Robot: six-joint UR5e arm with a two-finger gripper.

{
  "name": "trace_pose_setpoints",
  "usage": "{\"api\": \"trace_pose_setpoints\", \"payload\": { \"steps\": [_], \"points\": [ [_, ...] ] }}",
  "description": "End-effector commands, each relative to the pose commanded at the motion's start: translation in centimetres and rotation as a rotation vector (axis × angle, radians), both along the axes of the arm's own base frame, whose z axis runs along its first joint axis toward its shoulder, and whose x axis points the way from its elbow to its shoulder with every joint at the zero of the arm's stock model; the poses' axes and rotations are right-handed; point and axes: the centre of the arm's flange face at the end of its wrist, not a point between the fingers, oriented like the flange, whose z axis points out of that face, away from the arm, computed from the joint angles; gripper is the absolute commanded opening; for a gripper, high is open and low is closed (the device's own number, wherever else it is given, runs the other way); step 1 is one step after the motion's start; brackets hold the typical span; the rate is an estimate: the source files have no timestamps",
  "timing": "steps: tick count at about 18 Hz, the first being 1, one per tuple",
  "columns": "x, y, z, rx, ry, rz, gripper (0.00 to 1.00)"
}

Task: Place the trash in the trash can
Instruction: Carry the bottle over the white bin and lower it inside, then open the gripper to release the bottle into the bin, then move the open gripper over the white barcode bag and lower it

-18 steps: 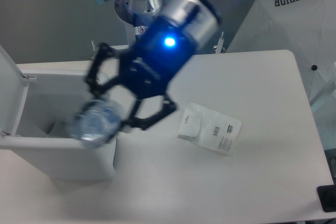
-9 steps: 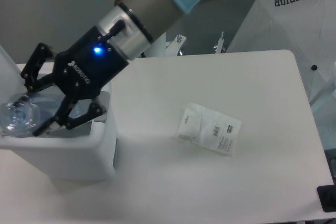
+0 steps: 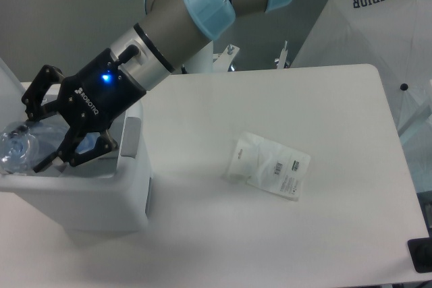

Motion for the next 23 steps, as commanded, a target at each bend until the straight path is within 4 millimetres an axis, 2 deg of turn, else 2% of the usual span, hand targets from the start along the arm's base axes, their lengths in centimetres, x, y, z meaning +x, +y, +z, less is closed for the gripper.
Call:
{"api": "trace_pose_setpoints", "payload": {
  "steps": [1,2,4,7,11,15,19,23],
  "points": [
    [0.2,-0.3,-0.5,0.002,0.008,-0.007,0.63],
    [0.3,-0.4,-0.8,0.002,0.011,-0.01,0.71],
    [0.1,-0.4,-0.9,0.0,0.011,-0.008,0.92],
    [-0.1,-0.5,-0.9,-0.001,0.011,-0.004,0.99],
    [-1.2,-1.1,0.3,0.008,0.02,0.023,0.99],
    [-7.0,-3.7,2.5,-0.014,-0.033,0.165,1.0],
    [-15.2,-8.5,1.8,-0.063,-0.132,0.356,1.0],
    [-24.1,-12.8,-3.7,-0.126,-0.189,0.501,1.0]
  ]
}}
